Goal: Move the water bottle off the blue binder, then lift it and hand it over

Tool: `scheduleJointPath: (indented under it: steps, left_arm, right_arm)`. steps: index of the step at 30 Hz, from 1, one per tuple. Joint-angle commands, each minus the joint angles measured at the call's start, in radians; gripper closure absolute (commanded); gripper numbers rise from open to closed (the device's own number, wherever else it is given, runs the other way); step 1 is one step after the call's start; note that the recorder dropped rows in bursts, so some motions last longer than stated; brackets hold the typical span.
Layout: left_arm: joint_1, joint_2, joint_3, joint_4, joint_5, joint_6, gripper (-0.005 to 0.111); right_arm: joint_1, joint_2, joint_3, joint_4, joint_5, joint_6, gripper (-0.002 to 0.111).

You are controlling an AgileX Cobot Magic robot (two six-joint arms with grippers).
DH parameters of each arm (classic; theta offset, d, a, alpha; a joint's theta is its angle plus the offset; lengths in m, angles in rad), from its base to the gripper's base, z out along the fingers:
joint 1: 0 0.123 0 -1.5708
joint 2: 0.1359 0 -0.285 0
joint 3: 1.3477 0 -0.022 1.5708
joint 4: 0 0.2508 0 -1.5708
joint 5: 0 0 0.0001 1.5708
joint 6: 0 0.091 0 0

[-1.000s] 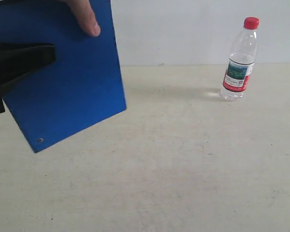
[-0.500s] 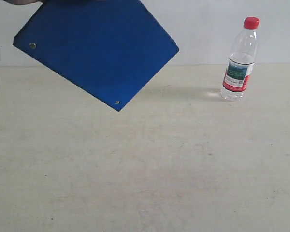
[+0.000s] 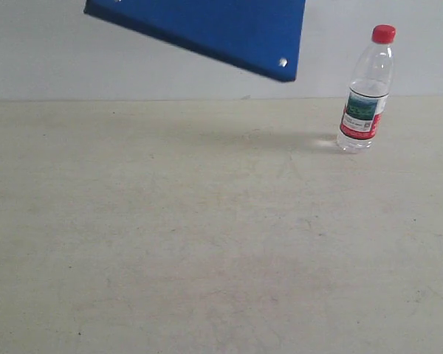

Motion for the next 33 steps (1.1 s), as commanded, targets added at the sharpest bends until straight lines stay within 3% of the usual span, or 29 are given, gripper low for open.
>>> scheduleJointPath:
  steps: [1, 3, 6, 8, 13, 18, 29, 33]
  left_arm:
    - [-0.002, -0.130, 0.176, -0.023, -0.221, -0.104, 0.102]
    - [-0.002, -0.151, 0.256, -0.043, -0.276, -0.121, 0.102]
    - [-0.002, -0.157, 0.348, -0.043, -0.261, -0.123, 0.102]
    - [-0.002, -0.157, 0.370, -0.043, -0.252, -0.123, 0.102]
    - [-0.002, -0.157, 0.370, -0.043, -0.248, -0.121, 0.102]
    - [-0.002, -0.157, 0.370, -0.043, -0.248, -0.121, 0.102]
    - [-0.002, -0.159, 0.370, -0.043, -0.248, -0.121, 0.102]
    - [-0.002, -0.159, 0.370, -0.043, -0.248, -0.121, 0.102]
  right_arm:
    - [-0.001, 0.062, 0.306, 0.056, -0.408, -0.019, 0.108]
    - [-0.001, 0.103, 0.439, 0.071, -0.597, 0.007, 0.108]
    - [-0.001, 0.141, 0.571, 0.130, -0.659, 0.100, 0.108]
    - [-0.001, 0.156, 0.605, 0.180, -0.638, 0.144, 0.108]
    - [-0.001, 0.162, 0.605, 0.283, -0.235, 0.177, 0.108]
    - [-0.001, 0.162, 0.605, 0.298, -0.010, 0.206, 0.108]
    - [-0.001, 0.114, 0.605, 0.218, -0.060, 0.256, 0.108]
    - [-0.099, 0.000, 0.605, 0.211, -0.190, 0.196, 0.108]
